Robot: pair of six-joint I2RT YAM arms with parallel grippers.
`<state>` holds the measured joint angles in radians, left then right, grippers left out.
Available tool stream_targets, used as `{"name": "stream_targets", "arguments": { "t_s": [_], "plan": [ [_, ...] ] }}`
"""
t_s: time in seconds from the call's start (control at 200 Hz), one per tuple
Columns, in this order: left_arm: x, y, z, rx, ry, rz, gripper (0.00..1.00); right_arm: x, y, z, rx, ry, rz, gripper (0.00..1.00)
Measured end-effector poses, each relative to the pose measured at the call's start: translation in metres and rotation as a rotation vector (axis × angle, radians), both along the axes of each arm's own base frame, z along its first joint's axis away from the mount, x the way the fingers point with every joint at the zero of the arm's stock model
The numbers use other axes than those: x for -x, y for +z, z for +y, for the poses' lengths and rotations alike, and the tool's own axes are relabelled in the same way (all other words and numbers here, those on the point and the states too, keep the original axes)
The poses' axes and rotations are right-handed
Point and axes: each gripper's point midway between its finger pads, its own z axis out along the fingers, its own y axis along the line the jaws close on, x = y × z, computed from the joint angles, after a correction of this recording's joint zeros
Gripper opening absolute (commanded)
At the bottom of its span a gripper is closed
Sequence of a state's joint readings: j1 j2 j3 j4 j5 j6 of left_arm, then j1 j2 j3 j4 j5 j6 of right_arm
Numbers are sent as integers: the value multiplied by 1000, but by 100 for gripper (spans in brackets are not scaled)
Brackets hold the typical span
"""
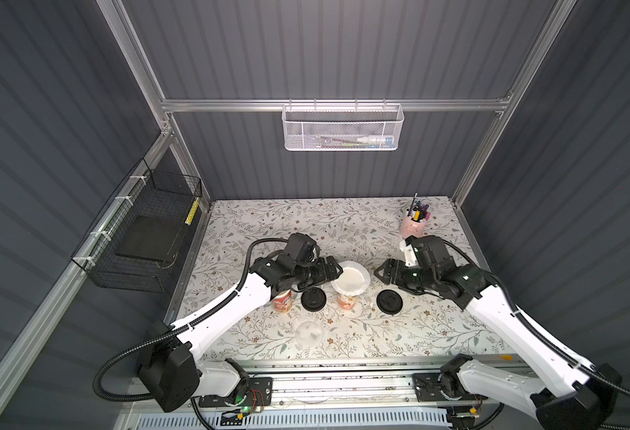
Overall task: Put the leak-proof paper on the milk tea cups
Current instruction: Place the leak-proof paper at the cup, then pick up the cup lid from the center of the board.
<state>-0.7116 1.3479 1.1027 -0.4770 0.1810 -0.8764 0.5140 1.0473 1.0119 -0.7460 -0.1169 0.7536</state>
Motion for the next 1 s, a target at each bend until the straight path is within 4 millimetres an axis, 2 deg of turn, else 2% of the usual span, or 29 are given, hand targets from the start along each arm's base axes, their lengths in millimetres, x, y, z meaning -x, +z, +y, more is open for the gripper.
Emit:
{"name": "stream_targets", "arguments": {
  "t_s": [0.055,0.165,0.245,0.375,0.625,0.866,1.001],
  "plan": [
    [-2,3,3,-10,17,-14,94,5,-12,-17,70,-46,21,84],
    [-9,15,7,-19,47,-49,93,18,-55,-41,219,-93,133,89],
    [-14,24,9,-21,65,-73,94,19,-82,-47,297,-108,223,92],
    [-19,31,12,-28,88,-90,93,13,-106,-49,345,-165,302,92],
    [-19,34,20,-38,114,-97,94,0,-129,-46,298,-389,438,93],
    [-17,42,23,-23,124,-109,93,-18,-127,-41,260,-463,446,90],
    [-16,43,24,-19,132,-108,93,-21,-136,-42,266,-482,469,90]
  ]
}}
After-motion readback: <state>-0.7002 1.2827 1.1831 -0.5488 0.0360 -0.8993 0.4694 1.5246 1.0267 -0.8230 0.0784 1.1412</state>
